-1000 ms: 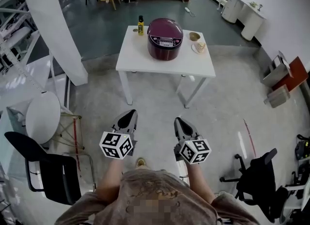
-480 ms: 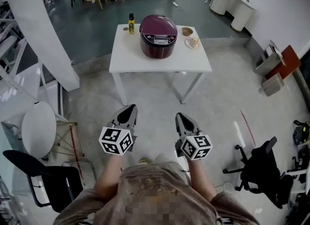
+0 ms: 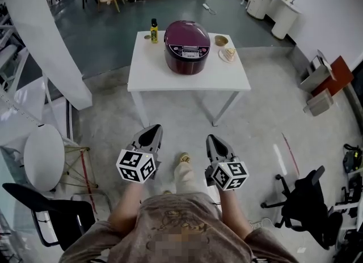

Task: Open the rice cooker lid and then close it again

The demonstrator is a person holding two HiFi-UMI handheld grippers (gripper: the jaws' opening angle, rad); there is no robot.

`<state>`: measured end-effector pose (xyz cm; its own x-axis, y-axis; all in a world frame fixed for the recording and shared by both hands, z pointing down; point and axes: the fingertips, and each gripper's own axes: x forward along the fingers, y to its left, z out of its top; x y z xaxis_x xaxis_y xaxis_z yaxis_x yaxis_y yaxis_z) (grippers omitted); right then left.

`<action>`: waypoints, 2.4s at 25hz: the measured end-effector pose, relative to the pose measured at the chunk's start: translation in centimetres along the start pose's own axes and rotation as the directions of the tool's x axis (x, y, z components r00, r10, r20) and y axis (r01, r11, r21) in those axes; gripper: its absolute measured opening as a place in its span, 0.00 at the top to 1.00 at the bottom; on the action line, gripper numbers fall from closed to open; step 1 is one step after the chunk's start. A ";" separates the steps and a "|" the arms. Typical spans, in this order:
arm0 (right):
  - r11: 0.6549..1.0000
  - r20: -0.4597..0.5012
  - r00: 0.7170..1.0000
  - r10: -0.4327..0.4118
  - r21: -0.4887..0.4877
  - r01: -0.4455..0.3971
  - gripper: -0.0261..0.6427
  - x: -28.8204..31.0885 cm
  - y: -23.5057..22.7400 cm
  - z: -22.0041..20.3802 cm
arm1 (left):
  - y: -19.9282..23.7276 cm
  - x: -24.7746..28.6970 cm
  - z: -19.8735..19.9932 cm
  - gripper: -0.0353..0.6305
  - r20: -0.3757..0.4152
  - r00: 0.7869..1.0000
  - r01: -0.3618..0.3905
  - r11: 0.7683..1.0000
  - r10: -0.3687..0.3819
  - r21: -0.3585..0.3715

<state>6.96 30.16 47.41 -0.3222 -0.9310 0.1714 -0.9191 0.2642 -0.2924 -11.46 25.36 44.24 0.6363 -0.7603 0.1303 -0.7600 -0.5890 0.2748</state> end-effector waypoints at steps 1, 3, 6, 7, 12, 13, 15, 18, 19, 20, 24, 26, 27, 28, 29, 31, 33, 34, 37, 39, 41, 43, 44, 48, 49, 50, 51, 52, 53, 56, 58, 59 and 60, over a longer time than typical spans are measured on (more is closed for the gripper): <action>1.000 0.001 1.000 0.004 -0.001 -0.004 0.96 0.6 -0.2 0.2 | 0.2 0.5 0.2 0.92 0.002 1.000 0.000 1.000 0.000 0.001; 1.000 0.004 1.000 0.010 -0.004 -0.010 0.96 1.9 -0.8 0.6 | 0.8 1.7 0.5 0.92 0.005 1.000 -0.001 1.000 0.001 0.005; 1.000 -0.001 1.000 0.019 -0.010 -0.019 0.96 4.0 -1.8 1.2 | 1.7 3.4 1.0 0.92 0.007 1.000 -0.002 1.000 0.002 0.002; 1.000 -0.002 1.000 0.021 -0.011 -0.021 0.96 4.6 -2.2 1.4 | 2.0 4.0 1.2 0.92 0.009 1.000 0.000 1.000 0.000 0.003; 0.999 -0.006 0.999 0.033 -0.011 -0.034 0.96 7.9 -3.9 2.4 | 3.3 7.3 2.2 0.92 0.014 1.000 -0.001 1.000 0.001 0.012; 0.999 -0.008 0.999 0.036 -0.011 -0.036 0.96 8.6 -4.2 2.7 | 3.6 8.0 2.4 0.92 0.013 1.000 -0.002 1.000 0.002 0.012; 0.999 -0.010 0.999 0.042 -0.009 -0.042 0.96 10.2 -4.9 3.4 | 4.4 9.5 2.9 0.92 0.010 1.000 -0.006 1.000 0.006 0.011; 0.998 -0.013 0.998 0.056 -0.010 -0.056 0.96 12.5 -5.8 4.5 | 5.5 11.6 3.9 0.92 0.010 1.000 -0.020 1.000 0.020 0.007; 0.998 -0.015 0.998 0.061 -0.011 -0.061 0.96 13.2 -6.1 4.9 | 5.9 12.3 4.1 0.92 0.010 1.000 -0.027 1.000 0.027 0.006; 0.998 -0.017 0.998 0.067 -0.013 -0.067 0.96 13.9 -6.5 5.3 | 6.2 12.9 4.4 0.92 0.010 0.999 -0.035 0.999 0.035 0.004; 0.996 -0.018 0.996 0.083 -0.010 -0.084 0.96 17.0 -8.6 6.8 | 7.5 15.7 5.4 0.92 0.013 0.998 -0.064 0.998 0.064 -0.003; 0.996 -0.017 0.996 0.089 -0.008 -0.089 0.96 18.5 -9.7 7.5 | 8.2 17.2 5.8 0.92 0.016 0.997 -0.075 0.997 0.075 -0.007; 0.996 -0.019 0.995 0.093 -0.007 -0.093 0.96 19.2 -10.2 7.9 | 8.4 17.8 6.1 0.92 0.017 0.997 -0.080 0.997 0.081 -0.009; 0.995 -0.022 0.995 0.098 -0.008 -0.098 0.96 19.8 -10.6 8.2 | 8.7 18.5 6.3 0.92 0.018 0.996 -0.086 0.996 0.086 -0.013; 0.994 -0.026 0.994 0.105 -0.007 -0.106 0.96 20.5 -11.0 8.4 | 8.9 18.9 6.5 0.92 0.018 0.995 -0.094 0.995 0.094 -0.016; 0.992 -0.031 0.992 0.124 -0.005 -0.124 0.96 22.0 -11.6 8.7 | 9.6 19.8 6.8 0.92 0.021 0.993 -0.114 0.993 0.114 -0.018; 0.990 -0.034 0.989 0.142 0.000 -0.142 0.96 23.5 -12.2 9.0 | 10.3 20.9 7.1 0.92 0.025 0.991 -0.134 0.991 0.135 -0.018; 0.989 -0.037 0.988 0.151 0.003 -0.151 0.96 24.2 -12.5 9.1 | 10.6 21.4 7.2 0.92 0.026 0.989 -0.144 0.989 0.145 -0.019; 0.984 -0.049 0.983 0.178 0.005 -0.178 0.96 26.0 -13.1 9.5 | 11.3 22.8 7.5 0.92 0.031 0.985 -0.170 0.985 0.171 -0.026; 0.982 -0.051 0.980 0.191 0.002 -0.191 0.96 27.1 -13.5 10.0 | 11.6 23.6 7.9 0.92 0.036 0.983 -0.180 0.983 0.181 -0.028; 0.980 -0.051 0.978 0.201 -0.001 -0.201 0.96 27.9 -13.9 10.4 | 11.9 24.2 8.2 0.92 0.040 0.981 -0.186 0.982 0.187 -0.027; 0.978 -0.051 0.977 0.207 -0.005 -0.207 0.96 28.7 -14.2 10.8 | 12.2 24.7 8.4 0.92 0.044 0.980 -0.191 0.981 0.192 -0.025; 0.978 -0.051 0.977 0.209 -0.007 -0.210 0.96 29.1 -14.3 10.9 | 12.4 25.0 8.6 0.92 0.046 0.980 -0.192 0.981 0.193 -0.025; 0.976 -0.064 0.974 0.219 -0.010 -0.220 0.96 30.7 -14.6 11.0 | 13.4 26.3 8.8 0.92 0.046 0.980 -0.194 0.981 0.195 -0.028; 0.975 -0.068 0.973 0.219 -0.011 -0.221 0.96 31.1 -14.7 11.0 | 13.6 26.7 8.9 0.92 0.046 0.980 -0.192 0.981 0.193 -0.029; 0.975 -0.071 0.973 0.219 -0.012 -0.221 0.96 31.4 -14.8 11.1 | 13.8 27.1 9.0 0.92 0.046 0.981 -0.188 0.982 0.189 -0.029; 0.976 -0.071 0.973 0.218 -0.013 -0.220 0.96 31.8 -14.9 11.3 | 14.0 27.6 9.2 0.92 0.047 0.982 -0.182 0.983 0.183 -0.027; 0.976 -0.071 0.974 0.216 -0.014 -0.218 0.96 32.2 -15.0 11.4 | 14.2 28.0 9.3 0.92 0.046 0.983 -0.176 0.984 0.177 -0.023; 0.976 -0.070 0.974 0.214 -0.015 -0.215 0.96 32.6 -15.2 11.6 | 14.4 28.5 9.5 0.92 0.046 0.984 -0.169 0.985 0.170 -0.018; 0.978 -0.065 0.976 0.206 -0.017 -0.208 0.96 33.9 -15.5 12.2 | 15.4 30.0 10.1 0.92 0.047 0.987 -0.155 0.988 0.156 -0.008; 0.980 -0.065 0.978 0.197 -0.020 -0.199 0.96 34.8 -16.0 12.5 | 16.3 31.0 10.5 0.92 0.050 0.987 -0.151 0.989 0.151 -0.010; 0.981 -0.066 0.979 0.190 -0.022 -0.192 0.96 35.3 -16.2 12.5 | 16.7 31.6 10.6 0.92 0.050 0.988 -0.147 0.989 0.148 -0.012; 0.982 -0.067 0.981 0.184 -0.022 -0.186 0.96 35.8 -16.5 12.6 | 17.1 32.1 10.7 0.92 0.049 0.989 -0.142 0.990 0.143 -0.014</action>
<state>13.44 -10.69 46.53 -0.5001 -0.8476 0.1776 -0.8481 0.4380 -0.2980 -5.44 -12.07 42.90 0.5140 -0.8492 0.1215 -0.8410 -0.4709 0.2665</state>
